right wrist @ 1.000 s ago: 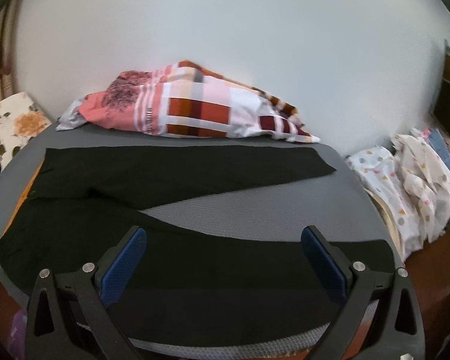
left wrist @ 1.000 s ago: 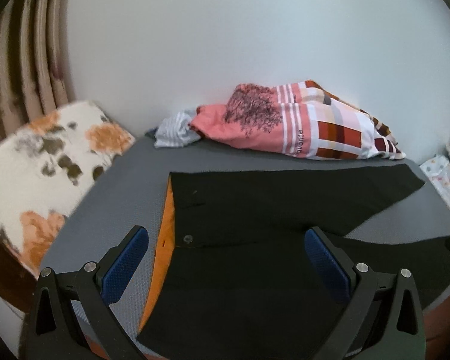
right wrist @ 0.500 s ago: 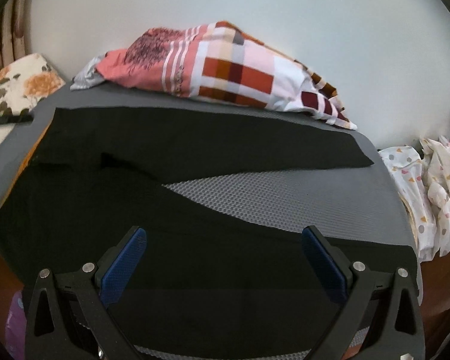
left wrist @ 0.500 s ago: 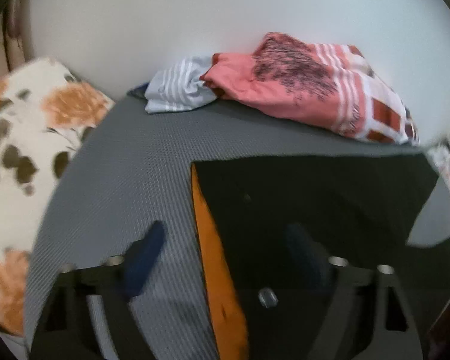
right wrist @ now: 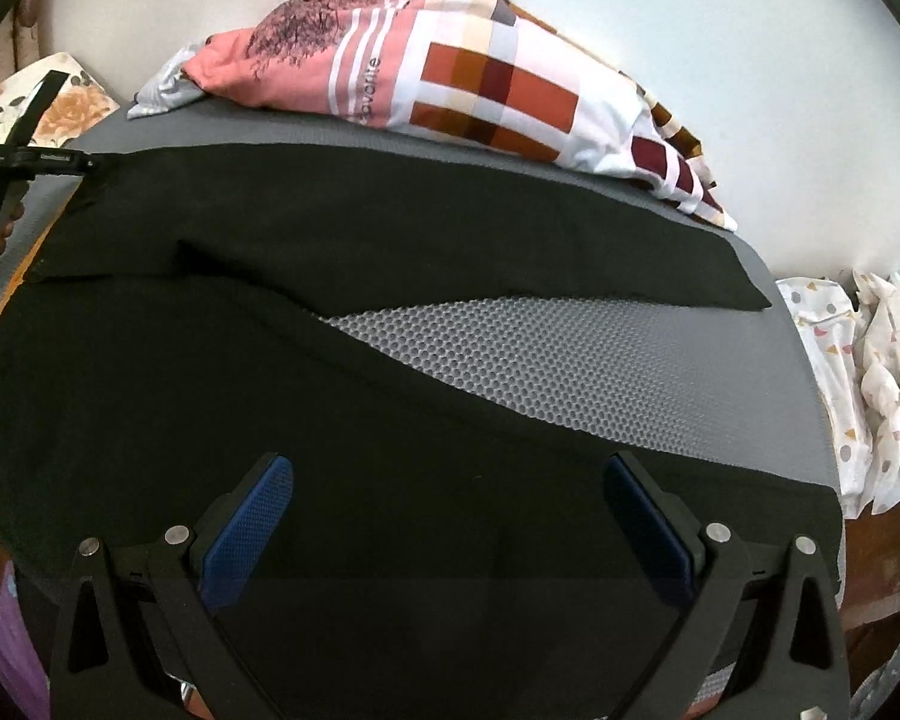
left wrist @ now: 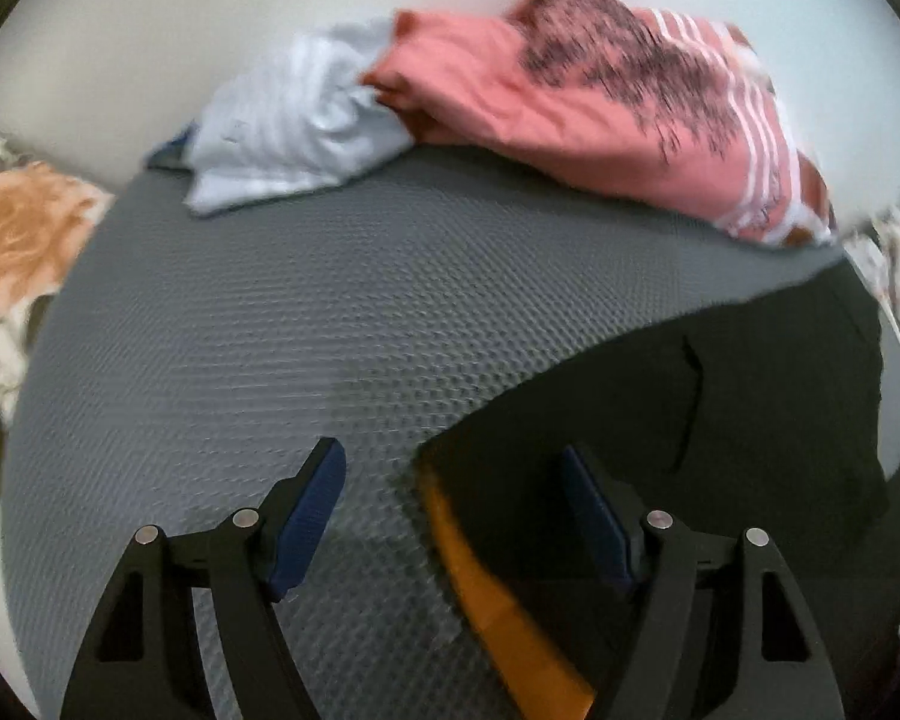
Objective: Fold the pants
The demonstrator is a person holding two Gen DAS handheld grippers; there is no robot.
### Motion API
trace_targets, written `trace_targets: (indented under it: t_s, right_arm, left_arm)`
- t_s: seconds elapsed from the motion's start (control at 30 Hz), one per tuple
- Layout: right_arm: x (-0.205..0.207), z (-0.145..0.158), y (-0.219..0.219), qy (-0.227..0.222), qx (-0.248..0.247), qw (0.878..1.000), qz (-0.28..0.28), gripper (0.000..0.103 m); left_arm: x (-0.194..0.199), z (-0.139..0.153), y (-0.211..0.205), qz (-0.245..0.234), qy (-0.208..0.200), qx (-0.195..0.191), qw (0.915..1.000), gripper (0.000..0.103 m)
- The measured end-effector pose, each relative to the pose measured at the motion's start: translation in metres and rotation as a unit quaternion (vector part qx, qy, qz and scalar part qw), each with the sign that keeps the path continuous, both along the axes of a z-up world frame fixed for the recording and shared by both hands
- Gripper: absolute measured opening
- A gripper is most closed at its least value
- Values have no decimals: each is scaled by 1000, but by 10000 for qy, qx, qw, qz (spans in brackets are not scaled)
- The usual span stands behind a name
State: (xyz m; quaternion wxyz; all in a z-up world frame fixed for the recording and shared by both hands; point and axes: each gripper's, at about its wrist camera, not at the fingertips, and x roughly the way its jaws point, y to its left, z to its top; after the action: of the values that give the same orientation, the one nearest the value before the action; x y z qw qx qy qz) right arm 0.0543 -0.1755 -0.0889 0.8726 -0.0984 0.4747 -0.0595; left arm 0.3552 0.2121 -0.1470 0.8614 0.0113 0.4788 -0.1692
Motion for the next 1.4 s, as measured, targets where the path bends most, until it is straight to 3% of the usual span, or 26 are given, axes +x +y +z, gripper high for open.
trace_targets:
  t_s: [0.07, 0.17, 0.3, 0.4, 0.5, 0.6, 0.7, 0.77, 0.87, 0.97, 1.03, 1.1, 1.17, 1.2, 1.23, 1.3, 1.4]
  right_arm:
    - [3, -1, 3, 37, -25, 10000, 28, 102]
    - [6, -2, 6, 29, -62, 10000, 33, 102]
    - [11, -4, 4, 86, 95, 9999, -4, 102]
    - [17, -2, 2, 90, 235, 9997, 23, 102]
    - [34, 9, -12, 66, 1195, 9928, 108, 102]
    - [64, 21, -32, 31, 2740, 9616, 182, 103]
    - [109, 17, -53, 355, 4386, 8980, 17, 103]
    - [138, 8, -60, 527, 5120, 8572, -134, 103]
    - [181, -3, -63, 713, 5804, 8107, -280, 103]
    - [215, -12, -63, 884, 6218, 7761, -560, 103]
    - [233, -21, -64, 1105, 6327, 7627, -759, 103]
    - [243, -27, -67, 1173, 6320, 7598, -981, 100]
    - [252, -29, -68, 1153, 6084, 7796, -939, 68]
    - [255, -31, -69, 1184, 5936, 7898, -987, 29]
    - [255, -36, -73, 1250, 5811, 7965, -1110, 6]
    - [245, -38, -83, 1117, 5844, 7938, -1263, 7]
    - [208, -15, -85, 682, 5445, 8293, -1056, 7]
  left_arm:
    - [0, 3, -4, -436, 40, -371, 9983, 34]
    - [4, 5, 6, -59, 273, -837, 9961, 17]
    - [-7, 15, 0, 68, 106, -567, 9983, 13]
    - [-29, 39, -8, 117, -385, -497, 9980, 12]
    - [-57, 66, -21, 57, -802, -631, 9948, 11]
    - [-92, 94, -34, -74, -1191, -853, 9892, 11]
    - [-131, 121, -45, -244, -1604, -1041, 9812, 11]
    - [-163, 135, -52, -376, -1821, -1232, 9748, 11]
    - [-205, 149, -61, -550, -1961, -1365, 9695, 11]
    - [-245, 153, -72, -706, -1951, -1442, 9676, 12]
    - [-265, 152, -78, -756, -1864, -1508, 9679, 12]
    - [-280, 147, -81, -731, -1775, -1543, 9692, 12]
    - [-291, 140, -82, -610, -1592, -1684, 9709, 12]
    - [-293, 138, -81, -560, -1523, -1722, 9716, 12]
    - [-295, 135, -79, -488, -1437, -1759, 9726, 12]
    - [-297, 128, -73, -295, -1260, -1903, 9732, 12]
    - [-295, 120, -61, -5, -1084, -1954, 9747, 12]
